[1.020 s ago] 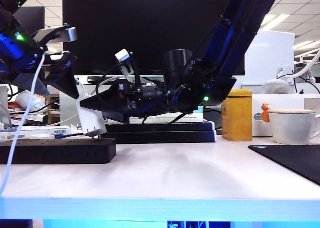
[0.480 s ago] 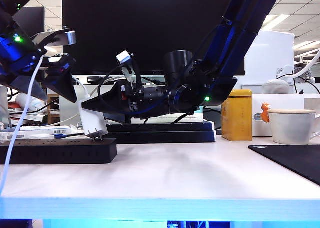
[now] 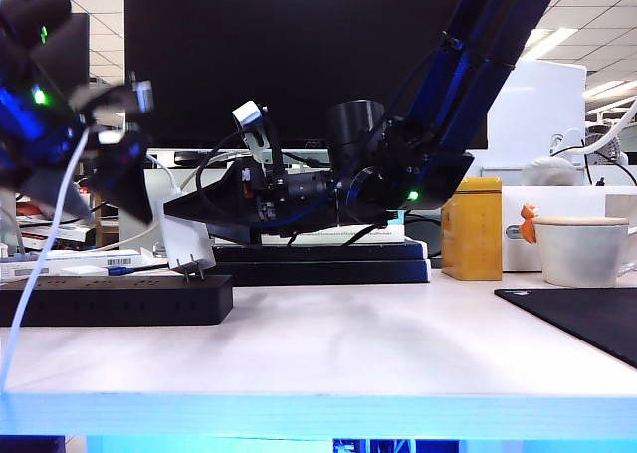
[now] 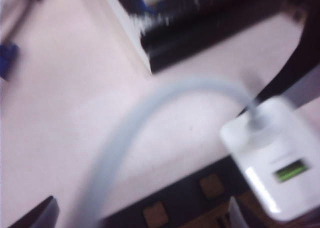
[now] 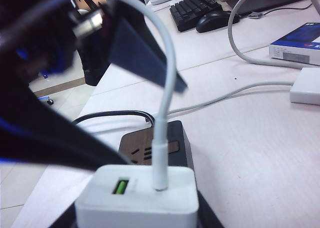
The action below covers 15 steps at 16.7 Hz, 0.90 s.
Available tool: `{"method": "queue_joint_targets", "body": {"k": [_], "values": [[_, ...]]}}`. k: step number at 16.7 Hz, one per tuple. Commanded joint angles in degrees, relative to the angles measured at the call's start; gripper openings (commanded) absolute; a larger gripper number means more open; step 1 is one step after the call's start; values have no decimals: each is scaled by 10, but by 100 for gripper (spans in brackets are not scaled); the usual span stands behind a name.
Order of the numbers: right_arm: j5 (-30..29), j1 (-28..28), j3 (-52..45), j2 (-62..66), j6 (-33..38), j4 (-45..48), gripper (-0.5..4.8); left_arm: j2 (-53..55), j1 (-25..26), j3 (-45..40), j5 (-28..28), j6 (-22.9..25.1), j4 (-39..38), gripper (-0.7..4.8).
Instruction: Plug the white charger into the left socket.
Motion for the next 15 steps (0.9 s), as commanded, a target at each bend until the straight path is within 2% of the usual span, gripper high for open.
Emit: {"method": "queue_joint_targets", "body": {"k": [1, 6, 15], "values": [[-17, -3, 2, -3, -20, -9, 202, 11, -1, 1, 1, -15, 3, 479], [-16, -3, 2, -3, -75, -53, 202, 14, -1, 1, 5, -30, 35, 479], [-14, -6, 2, -3, -76, -48, 202, 38, -2, 1, 11, -53, 44, 479]]}}
